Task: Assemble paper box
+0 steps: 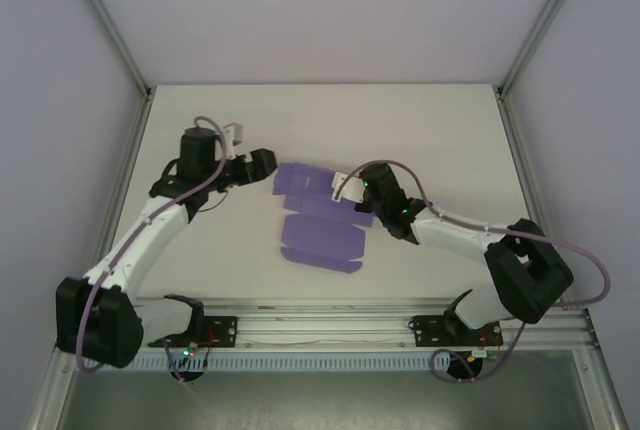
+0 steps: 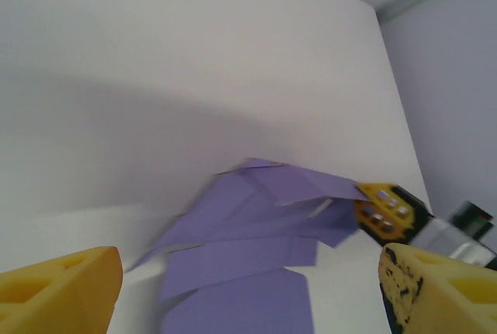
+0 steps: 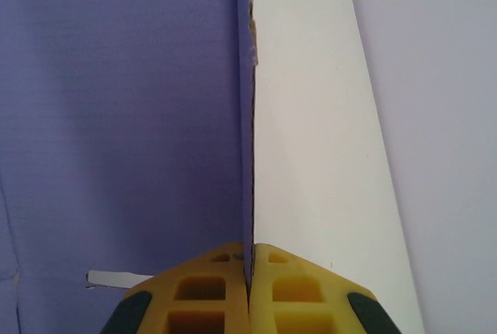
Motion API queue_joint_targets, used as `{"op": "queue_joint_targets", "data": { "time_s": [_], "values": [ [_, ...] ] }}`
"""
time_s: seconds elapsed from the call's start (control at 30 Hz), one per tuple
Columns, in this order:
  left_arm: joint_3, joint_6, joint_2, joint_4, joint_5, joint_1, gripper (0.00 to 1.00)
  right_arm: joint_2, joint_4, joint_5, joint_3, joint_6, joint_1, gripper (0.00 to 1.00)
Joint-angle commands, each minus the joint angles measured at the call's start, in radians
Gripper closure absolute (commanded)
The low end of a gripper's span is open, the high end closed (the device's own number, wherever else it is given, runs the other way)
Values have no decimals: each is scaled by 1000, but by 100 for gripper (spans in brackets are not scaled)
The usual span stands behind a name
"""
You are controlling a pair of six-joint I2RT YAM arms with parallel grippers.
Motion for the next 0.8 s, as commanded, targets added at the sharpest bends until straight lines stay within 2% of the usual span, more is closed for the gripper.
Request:
{"op": "queue_joint_targets", "data": {
  "time_s": [0.0, 0.17, 0.3, 0.4, 0.6, 0.77],
  "values": [
    [83, -8, 77, 40, 27, -64, 16, 26, 47, 137, 3, -30, 54, 100],
    [165, 4, 197, -56, 12, -95, 28, 38, 23, 184, 24, 4, 98, 100],
    [157, 32, 238, -47, -8, -111, 28, 48, 27, 215, 34, 15, 130, 100],
    [178, 36, 273, -69, 8, -117, 32, 57, 22, 225, 44, 37, 135, 100],
    [125, -9, 291, -6, 31, -152, 37, 59, 55, 237, 38, 47, 148, 100],
    [63, -80, 292, 118, 42, -186, 42, 33, 78, 176, 1, 58, 155, 100]
  ]
}}
